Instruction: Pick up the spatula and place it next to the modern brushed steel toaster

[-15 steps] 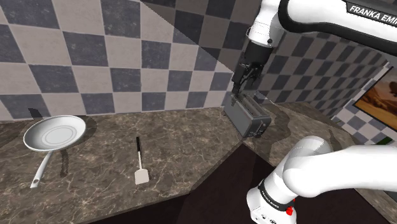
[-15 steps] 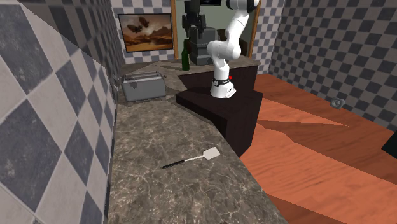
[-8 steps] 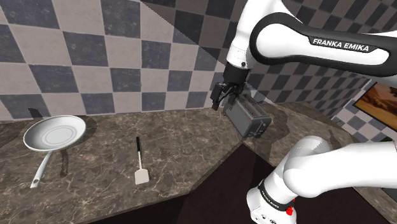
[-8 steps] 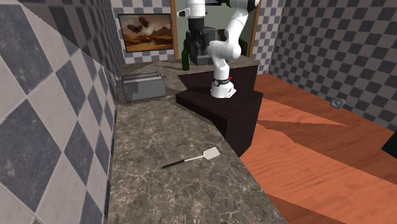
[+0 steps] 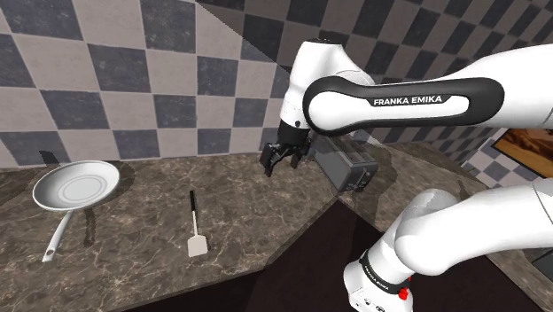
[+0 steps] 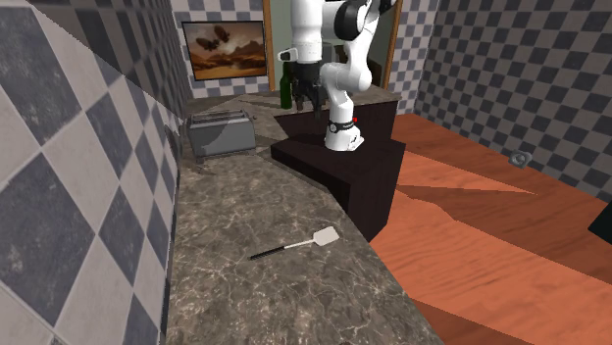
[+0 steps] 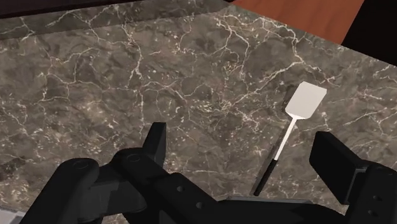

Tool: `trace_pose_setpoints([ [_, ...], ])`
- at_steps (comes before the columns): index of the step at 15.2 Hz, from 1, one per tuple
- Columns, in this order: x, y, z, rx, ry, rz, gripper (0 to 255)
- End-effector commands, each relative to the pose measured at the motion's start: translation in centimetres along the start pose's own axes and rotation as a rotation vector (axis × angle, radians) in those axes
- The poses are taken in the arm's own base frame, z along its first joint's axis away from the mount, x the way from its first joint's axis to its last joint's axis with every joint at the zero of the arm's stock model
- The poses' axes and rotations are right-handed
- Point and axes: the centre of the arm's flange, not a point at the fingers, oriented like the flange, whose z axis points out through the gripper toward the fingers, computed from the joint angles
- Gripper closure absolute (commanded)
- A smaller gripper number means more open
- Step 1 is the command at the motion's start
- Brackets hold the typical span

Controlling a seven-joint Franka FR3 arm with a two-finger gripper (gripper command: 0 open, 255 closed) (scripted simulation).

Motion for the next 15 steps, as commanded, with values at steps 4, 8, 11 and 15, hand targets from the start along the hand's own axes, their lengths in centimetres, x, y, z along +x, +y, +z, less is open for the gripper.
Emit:
trace_pose_setpoints([
  [4,1.9,-3.7,5.2,-0.004,0.013,0.048,0],
  [8,3.5,-6.4,9.5,-0.008,0.022,0.085,0],
  [11,4.9,-8.4,12.6,-0.012,0.029,0.112,0],
  [15,6.7,-10.9,16.9,-0.016,0.038,0.149,0],
])
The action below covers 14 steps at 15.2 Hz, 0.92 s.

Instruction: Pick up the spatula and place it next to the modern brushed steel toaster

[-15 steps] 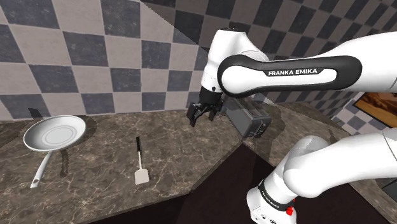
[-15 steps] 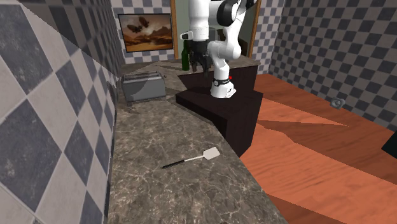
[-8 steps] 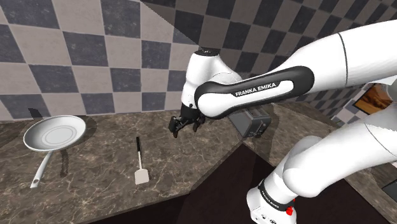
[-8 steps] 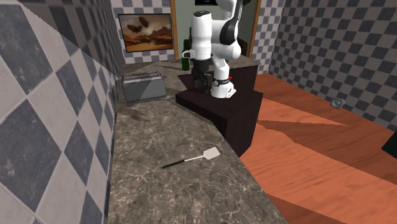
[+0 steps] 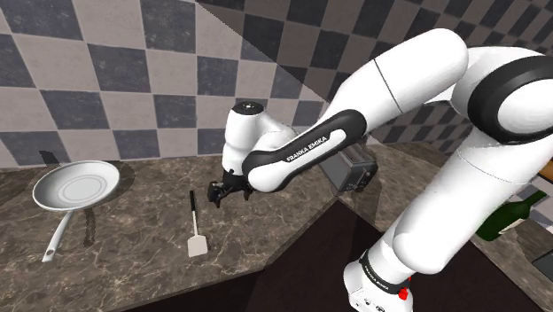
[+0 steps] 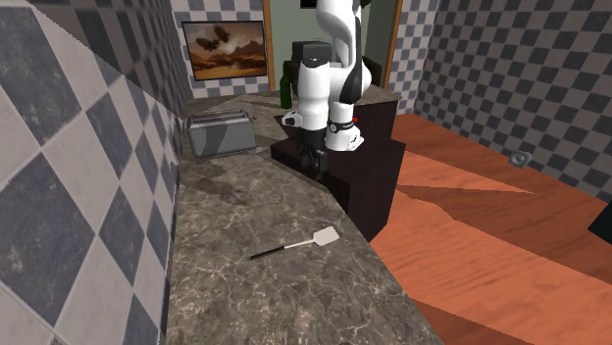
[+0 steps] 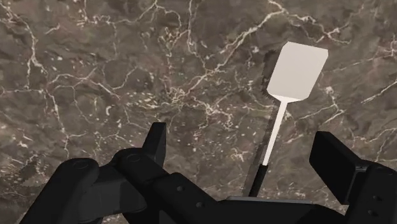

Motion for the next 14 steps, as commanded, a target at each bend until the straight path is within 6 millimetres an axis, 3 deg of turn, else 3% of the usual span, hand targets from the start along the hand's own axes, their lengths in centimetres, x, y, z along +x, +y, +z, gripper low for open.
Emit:
trace_pose_setpoints([
  [1,1.0,-1.3,2.0,-0.001,0.006,0.02,0],
  [14,6.5,-9.9,15.7,-0.016,0.035,0.14,0],
])
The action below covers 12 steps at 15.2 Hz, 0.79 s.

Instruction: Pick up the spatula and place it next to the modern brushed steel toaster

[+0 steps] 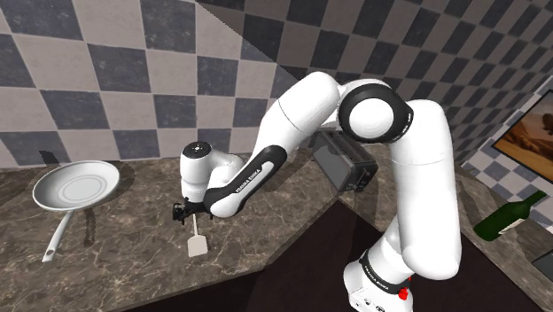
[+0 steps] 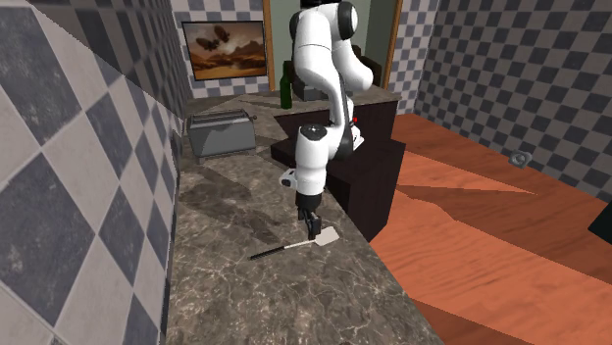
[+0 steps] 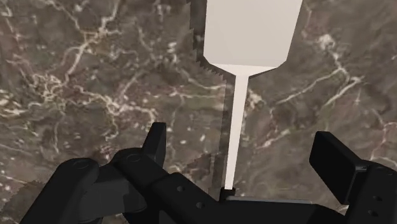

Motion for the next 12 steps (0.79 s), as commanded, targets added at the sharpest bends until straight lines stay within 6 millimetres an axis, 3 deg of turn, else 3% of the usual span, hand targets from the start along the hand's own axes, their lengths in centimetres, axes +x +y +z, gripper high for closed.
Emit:
trace_pose_setpoints([
  [1,0.6,-0.7,1.6,-0.002,0.003,0.009,0],
  [7,0.6,-0.7,4.8,-0.002,0.003,0.009,0],
  [12,0.6,-0.7,5.1,-0.002,0.003,0.009,0],
])
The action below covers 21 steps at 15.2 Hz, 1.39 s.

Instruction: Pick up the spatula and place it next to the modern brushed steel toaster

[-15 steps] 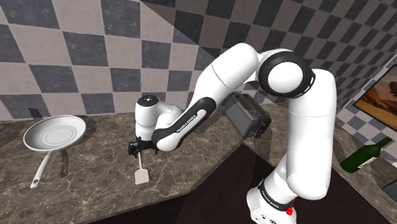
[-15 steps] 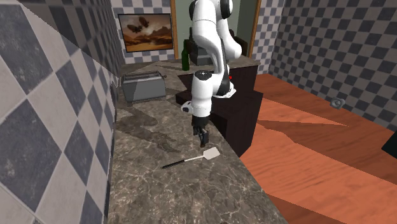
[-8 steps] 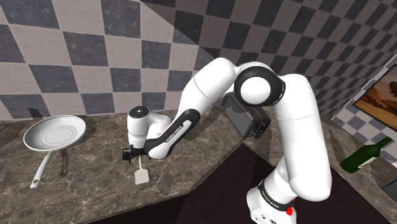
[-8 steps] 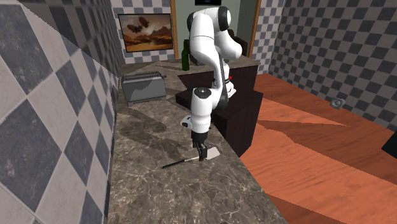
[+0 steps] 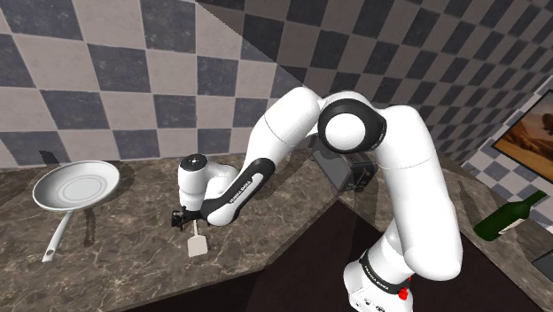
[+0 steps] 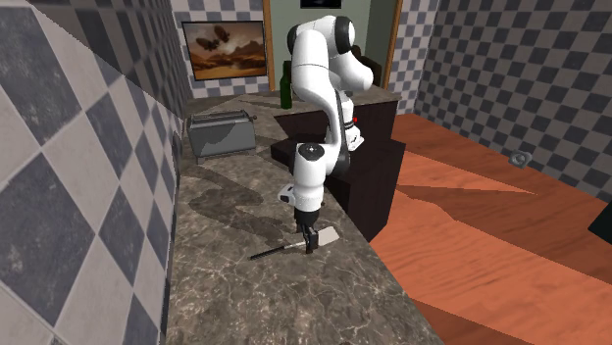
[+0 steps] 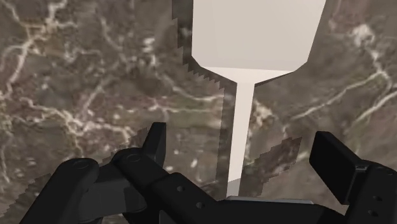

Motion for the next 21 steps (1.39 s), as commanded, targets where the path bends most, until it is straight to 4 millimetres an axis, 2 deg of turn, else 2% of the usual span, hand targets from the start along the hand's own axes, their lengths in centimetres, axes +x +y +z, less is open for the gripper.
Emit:
trace_pose_setpoints([
  [1,0.0,0.0,0.0,0.0,0.0,0.0,0],
  [4,0.0,0.0,0.0,0.0,0.0,0.0,0],
  [5,0.0,0.0,0.0,0.0,0.0,0.0,255],
  [14,0.0,0.0,0.0,0.0,0.0,0.0,255],
  [21,0.2,0.0,-3.7,0.0,0.0,0.0,255],
])
